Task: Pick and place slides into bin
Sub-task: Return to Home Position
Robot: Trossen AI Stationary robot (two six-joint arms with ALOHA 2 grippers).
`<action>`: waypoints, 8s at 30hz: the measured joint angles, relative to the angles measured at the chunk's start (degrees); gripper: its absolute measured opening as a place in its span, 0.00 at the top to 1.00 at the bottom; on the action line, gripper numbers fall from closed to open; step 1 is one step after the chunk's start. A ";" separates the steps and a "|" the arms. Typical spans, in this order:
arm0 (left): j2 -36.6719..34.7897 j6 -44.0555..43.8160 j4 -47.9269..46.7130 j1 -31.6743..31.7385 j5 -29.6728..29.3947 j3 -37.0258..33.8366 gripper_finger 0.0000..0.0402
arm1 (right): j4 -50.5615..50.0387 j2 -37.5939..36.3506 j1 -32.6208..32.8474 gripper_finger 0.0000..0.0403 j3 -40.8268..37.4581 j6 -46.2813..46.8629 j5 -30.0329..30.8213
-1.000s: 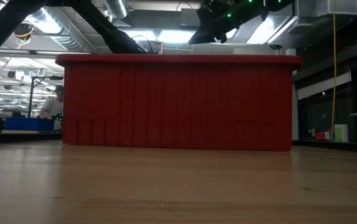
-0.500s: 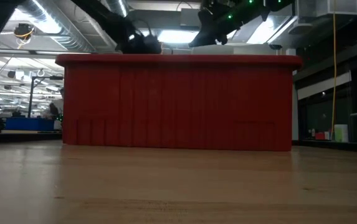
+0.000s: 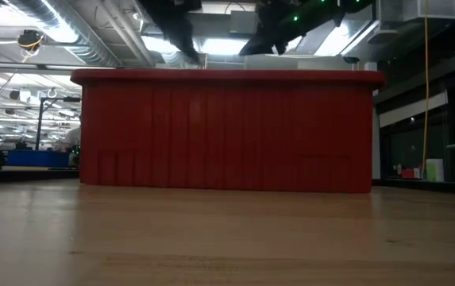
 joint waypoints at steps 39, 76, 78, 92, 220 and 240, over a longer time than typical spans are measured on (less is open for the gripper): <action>-47.41 -22.88 30.39 -45.71 -13.60 -46.77 1.00 | 5.63 1.12 43.10 0.99 0.02 13.63 28.27; -83.32 -22.79 44.21 -39.57 -16.99 -80.52 1.00 | 8.01 1.73 45.79 0.99 0.02 16.35 28.53; -83.32 -22.93 46.20 -38.34 -16.81 -81.54 1.00 | 8.01 1.73 45.79 0.99 0.02 16.22 28.53; -83.34 -22.05 48.07 -33.52 -14.50 -84.13 1.00 | 7.77 1.73 45.79 0.99 0.02 16.17 28.53; -83.23 -24.41 47.25 -33.59 -14.17 -84.17 0.98 | 6.68 -85.06 42.42 0.99 -71.80 13.42 2.46; -83.23 -24.41 47.25 -33.57 -14.16 -84.17 0.99 | 6.66 -85.06 42.42 0.99 -71.80 13.28 2.46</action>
